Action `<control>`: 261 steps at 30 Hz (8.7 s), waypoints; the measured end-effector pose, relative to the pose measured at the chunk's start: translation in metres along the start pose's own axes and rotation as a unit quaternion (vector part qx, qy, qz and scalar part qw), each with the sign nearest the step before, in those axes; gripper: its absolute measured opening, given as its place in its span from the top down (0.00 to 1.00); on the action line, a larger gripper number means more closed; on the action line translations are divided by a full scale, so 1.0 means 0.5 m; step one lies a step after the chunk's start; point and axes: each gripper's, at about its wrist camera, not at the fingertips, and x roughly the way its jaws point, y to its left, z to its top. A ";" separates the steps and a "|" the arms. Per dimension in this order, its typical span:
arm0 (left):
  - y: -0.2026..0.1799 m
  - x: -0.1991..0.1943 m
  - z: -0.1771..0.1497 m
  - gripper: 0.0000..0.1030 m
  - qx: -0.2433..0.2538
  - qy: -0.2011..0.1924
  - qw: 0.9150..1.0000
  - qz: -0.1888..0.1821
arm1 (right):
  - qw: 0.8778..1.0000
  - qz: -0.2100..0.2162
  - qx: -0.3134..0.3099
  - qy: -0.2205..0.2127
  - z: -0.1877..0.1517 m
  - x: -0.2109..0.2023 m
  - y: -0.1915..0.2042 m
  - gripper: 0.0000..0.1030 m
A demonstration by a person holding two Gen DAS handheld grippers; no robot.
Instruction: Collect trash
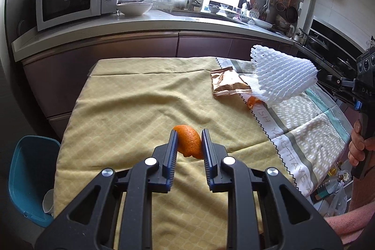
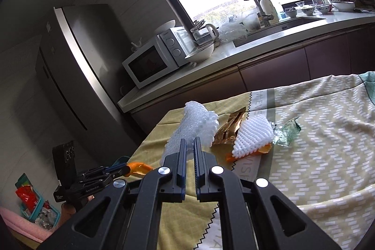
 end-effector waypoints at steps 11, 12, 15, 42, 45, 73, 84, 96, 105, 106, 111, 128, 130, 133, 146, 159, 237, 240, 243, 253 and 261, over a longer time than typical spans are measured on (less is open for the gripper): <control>0.064 -0.051 -0.017 0.80 -0.017 -0.008 0.999 0.040 | 0.997 0.055 -0.012 0.051 -0.024 0.109 0.050 0.95; 0.070 -0.056 -0.018 0.80 -0.019 -0.010 0.999 0.042 | 0.997 0.059 -0.013 0.054 -0.024 0.118 0.055 0.95; 0.088 -0.068 -0.024 0.80 -0.026 -0.012 0.998 0.050 | 0.995 0.070 -0.018 0.065 -0.027 0.143 0.073 0.95; 0.229 -0.158 -0.055 0.80 -0.083 -0.035 0.989 0.119 | 0.976 0.154 -0.069 0.134 -0.027 0.340 0.226 0.95; 0.245 -0.166 -0.058 0.80 -0.088 -0.037 0.987 0.129 | 0.974 0.161 -0.075 0.141 -0.029 0.357 0.243 0.95; 0.403 -0.187 -0.094 0.80 -0.143 -0.029 0.969 0.200 | 0.953 0.187 -0.130 0.201 -0.068 0.489 0.390 0.95; 0.447 -0.177 -0.114 0.80 -0.161 -0.020 0.963 0.214 | 0.945 0.188 -0.144 0.224 -0.081 0.532 0.434 0.95; 0.478 -0.160 -0.125 0.80 -0.174 -0.011 0.959 0.222 | 0.939 0.180 -0.159 0.245 -0.101 0.578 0.463 0.95; 0.499 -0.141 -0.134 0.80 -0.184 -0.003 0.957 0.223 | 0.931 0.174 -0.174 0.270 -0.131 0.621 0.490 0.95; 0.500 -0.139 -0.135 0.80 -0.185 -0.003 0.957 0.224 | 0.930 0.174 -0.176 0.272 -0.135 0.626 0.493 0.95; 0.509 -0.130 -0.138 0.88 -0.190 0.000 0.956 0.224 | 0.926 0.173 -0.184 0.282 -0.149 0.647 0.511 0.95; 0.529 -0.104 -0.154 0.90 -0.205 0.011 0.953 0.223 | 0.918 0.164 -0.187 0.308 -0.192 0.711 0.545 0.92; 0.528 -0.107 -0.154 0.88 -0.204 0.008 0.953 0.223 | 0.919 0.163 -0.185 0.308 -0.193 0.711 0.541 0.92; 0.522 -0.114 -0.153 0.78 -0.201 0.002 0.953 0.225 | 0.920 0.162 -0.182 0.308 -0.192 0.705 0.535 0.89; 0.425 -0.162 -0.115 0.40 -0.156 -0.040 0.961 0.223 | 0.938 0.164 -0.163 0.257 -0.136 0.598 0.468 0.68; 0.252 -0.139 -0.070 0.05 -0.080 -0.064 0.979 0.178 | 0.970 0.093 -0.159 0.161 -0.075 0.402 0.329 0.42; -0.317 0.317 0.124 0.93 0.053 0.081 0.976 -0.193 | 0.986 -0.045 0.159 0.027 0.023 0.132 -0.310 0.98; -0.316 0.273 0.110 0.93 0.073 0.068 0.975 -0.198 | 0.987 -0.041 0.151 0.024 0.021 0.115 -0.300 0.98; -0.298 0.233 0.090 0.93 0.081 0.064 0.974 -0.202 | 0.987 -0.045 0.152 0.026 0.019 0.108 -0.300 0.95; -0.226 0.165 0.002 0.93 0.080 0.080 0.966 -0.230 | 0.981 -0.108 0.161 0.013 0.033 0.113 -0.340 0.71; -0.191 0.133 -0.054 0.93 0.071 0.091 0.964 -0.241 | 0.991 -0.048 0.116 0.041 0.017 0.130 -0.260 0.71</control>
